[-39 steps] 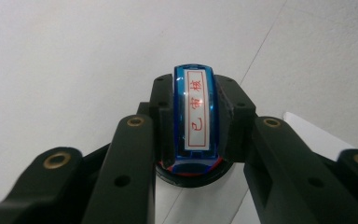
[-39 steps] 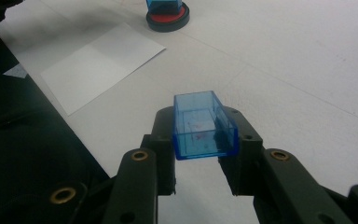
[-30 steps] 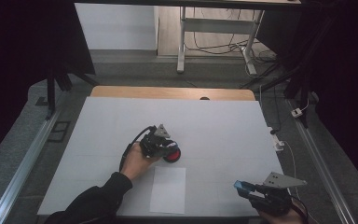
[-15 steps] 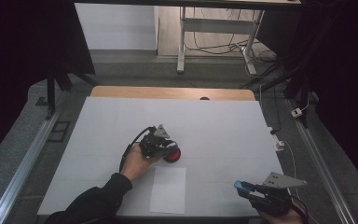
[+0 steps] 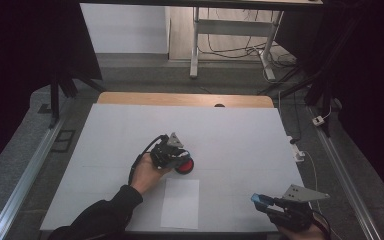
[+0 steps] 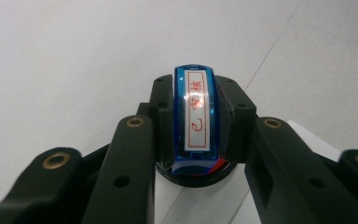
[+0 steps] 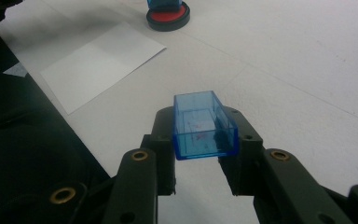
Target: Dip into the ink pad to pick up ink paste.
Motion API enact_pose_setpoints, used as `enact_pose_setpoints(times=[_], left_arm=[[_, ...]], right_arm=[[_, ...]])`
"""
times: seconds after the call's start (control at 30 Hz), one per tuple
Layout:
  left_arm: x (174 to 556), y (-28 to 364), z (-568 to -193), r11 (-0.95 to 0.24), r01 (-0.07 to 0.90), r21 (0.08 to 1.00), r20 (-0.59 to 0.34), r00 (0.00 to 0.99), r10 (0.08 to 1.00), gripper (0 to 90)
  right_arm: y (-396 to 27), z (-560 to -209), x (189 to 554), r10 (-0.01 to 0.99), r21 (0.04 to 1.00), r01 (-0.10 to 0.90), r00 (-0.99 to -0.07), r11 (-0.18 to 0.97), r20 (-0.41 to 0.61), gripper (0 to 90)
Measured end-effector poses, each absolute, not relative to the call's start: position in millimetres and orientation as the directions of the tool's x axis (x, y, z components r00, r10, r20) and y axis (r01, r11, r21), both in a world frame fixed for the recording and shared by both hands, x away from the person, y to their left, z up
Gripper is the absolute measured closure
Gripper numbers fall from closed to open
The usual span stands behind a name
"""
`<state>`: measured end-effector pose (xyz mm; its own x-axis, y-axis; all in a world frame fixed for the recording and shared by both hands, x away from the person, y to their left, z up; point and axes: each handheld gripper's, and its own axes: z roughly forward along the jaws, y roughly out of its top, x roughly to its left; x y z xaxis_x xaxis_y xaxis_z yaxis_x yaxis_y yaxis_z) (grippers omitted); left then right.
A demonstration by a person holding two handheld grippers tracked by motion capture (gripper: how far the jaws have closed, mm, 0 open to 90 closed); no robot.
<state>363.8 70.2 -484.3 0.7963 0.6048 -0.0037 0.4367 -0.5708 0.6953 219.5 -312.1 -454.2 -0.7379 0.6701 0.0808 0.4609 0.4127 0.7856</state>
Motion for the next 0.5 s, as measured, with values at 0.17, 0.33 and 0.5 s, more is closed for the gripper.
enact_pose_setpoints(times=[0.17, 0.33, 0.5], left_arm=[[363.5, 77.1, -474.1, -0.528, 0.444, 0.724, -0.066, 0.807, 0.587, 69.9], [362.4, 76.8, -473.1, -0.525, 0.439, 0.729, -0.082, 0.817, 0.570, 69.8], [362.8, 74.5, -477.5, -0.535, 0.442, 0.720, -0.083, 0.820, 0.566, 69.8]], right_arm=[[-312.2, -454.2, 219.4, 0.670, 0.785, 0.461, -0.738, 0.413, 0.081, 67.9], [-312.2, -454.4, 219.6, 0.669, 0.787, 0.461, -0.739, 0.410, 0.085, 67.9], [-312.2, -454.4, 219.5, 0.668, 0.786, 0.462, -0.739, 0.411, 0.085, 67.9]])
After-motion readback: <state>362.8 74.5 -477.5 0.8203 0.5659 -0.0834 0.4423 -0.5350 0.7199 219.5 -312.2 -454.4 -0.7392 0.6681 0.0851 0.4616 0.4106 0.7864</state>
